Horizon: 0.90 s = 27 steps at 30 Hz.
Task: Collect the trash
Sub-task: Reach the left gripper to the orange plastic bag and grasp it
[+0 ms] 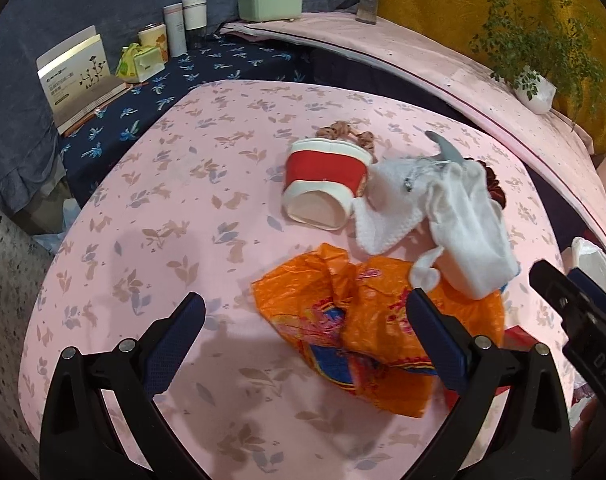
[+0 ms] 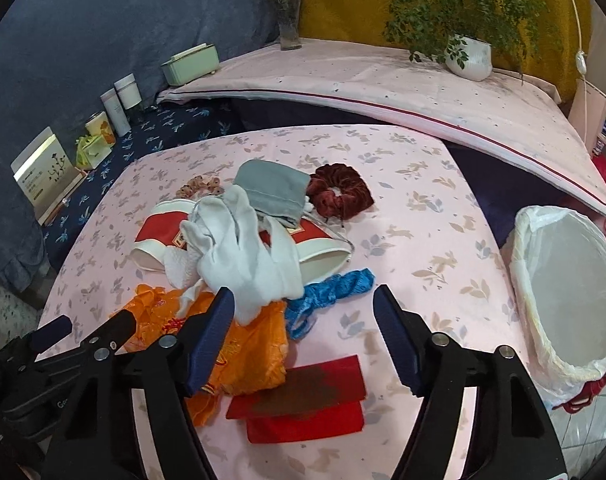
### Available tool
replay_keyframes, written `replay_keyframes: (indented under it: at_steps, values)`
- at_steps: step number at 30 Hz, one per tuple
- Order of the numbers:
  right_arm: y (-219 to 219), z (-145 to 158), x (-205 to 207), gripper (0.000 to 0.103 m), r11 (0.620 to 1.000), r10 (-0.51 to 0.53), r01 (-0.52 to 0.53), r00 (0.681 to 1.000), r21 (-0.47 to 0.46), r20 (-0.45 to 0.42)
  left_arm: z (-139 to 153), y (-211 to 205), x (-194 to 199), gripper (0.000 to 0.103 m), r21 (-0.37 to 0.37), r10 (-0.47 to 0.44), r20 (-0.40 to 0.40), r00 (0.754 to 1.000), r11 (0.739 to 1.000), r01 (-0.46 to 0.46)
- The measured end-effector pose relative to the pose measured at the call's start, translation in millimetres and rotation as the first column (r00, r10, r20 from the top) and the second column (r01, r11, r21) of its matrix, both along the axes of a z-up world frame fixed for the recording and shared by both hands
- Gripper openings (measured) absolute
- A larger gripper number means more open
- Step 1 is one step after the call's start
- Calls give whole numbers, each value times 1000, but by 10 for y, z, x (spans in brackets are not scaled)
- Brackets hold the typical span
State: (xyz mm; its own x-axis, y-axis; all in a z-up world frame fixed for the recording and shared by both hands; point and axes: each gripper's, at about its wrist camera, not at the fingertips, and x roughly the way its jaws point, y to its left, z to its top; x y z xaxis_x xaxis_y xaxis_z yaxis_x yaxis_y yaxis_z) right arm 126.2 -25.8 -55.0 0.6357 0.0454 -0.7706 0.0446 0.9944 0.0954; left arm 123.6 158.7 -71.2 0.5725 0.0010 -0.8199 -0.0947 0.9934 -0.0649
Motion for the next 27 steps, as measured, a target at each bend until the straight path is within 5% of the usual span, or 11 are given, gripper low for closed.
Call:
replay_keyframes:
  at_steps: [4, 9, 19, 27]
  values:
    - [143, -135, 159, 50, 1000, 26, -27, 999, 0, -27, -71, 126, -32, 96, 16, 13, -8, 1000, 1000, -13]
    - [207, -285, 229, 14, 999, 49, -48, 997, 10, -60, -140, 209, -58, 96, 8, 18, -24, 1000, 1000, -18]
    - [-97, 129, -10, 11, 999, -15, 13, 998, 33, 54, -156, -150, 4, 89, -43, -79, -31, 996, 996, 77]
    - [-377, 308, -200, 11, 997, -77, 74, 994, 33, 80, -381, -564, 151, 54, -62, -163, -107, 981, 986, 157]
